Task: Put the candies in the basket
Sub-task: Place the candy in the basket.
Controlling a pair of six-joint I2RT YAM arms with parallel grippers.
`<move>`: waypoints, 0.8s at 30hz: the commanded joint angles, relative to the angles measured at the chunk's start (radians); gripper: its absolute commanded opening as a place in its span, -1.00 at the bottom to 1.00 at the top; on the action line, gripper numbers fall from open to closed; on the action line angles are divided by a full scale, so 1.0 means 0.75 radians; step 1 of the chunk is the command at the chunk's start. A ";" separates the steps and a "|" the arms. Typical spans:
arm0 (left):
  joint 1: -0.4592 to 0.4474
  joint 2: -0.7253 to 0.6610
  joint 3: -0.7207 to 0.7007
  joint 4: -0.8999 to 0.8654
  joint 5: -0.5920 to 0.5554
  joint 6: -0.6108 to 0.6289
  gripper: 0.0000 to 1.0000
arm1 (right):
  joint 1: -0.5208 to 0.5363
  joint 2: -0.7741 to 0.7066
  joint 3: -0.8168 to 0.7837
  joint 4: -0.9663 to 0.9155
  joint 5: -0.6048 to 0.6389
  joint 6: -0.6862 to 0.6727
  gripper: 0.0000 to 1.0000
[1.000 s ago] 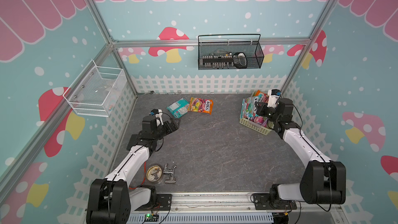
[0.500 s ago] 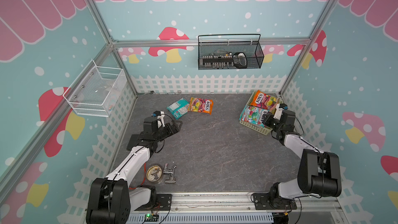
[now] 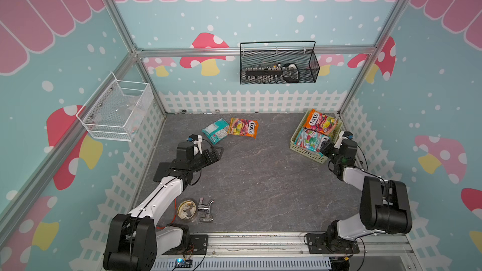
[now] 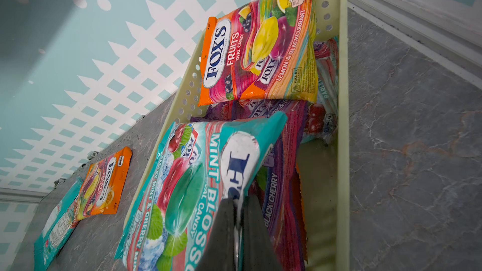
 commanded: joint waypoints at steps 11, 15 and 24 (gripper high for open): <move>-0.034 0.008 0.010 -0.035 -0.056 0.030 0.98 | -0.014 0.128 0.065 0.106 0.040 -0.020 -1.00; -0.036 0.030 0.045 -0.064 -0.137 0.005 0.98 | -0.013 0.071 0.088 0.010 0.072 -0.064 -0.27; -0.037 0.335 0.298 0.007 -0.465 -0.029 0.61 | 0.103 -0.132 0.171 -0.334 0.125 -0.153 0.37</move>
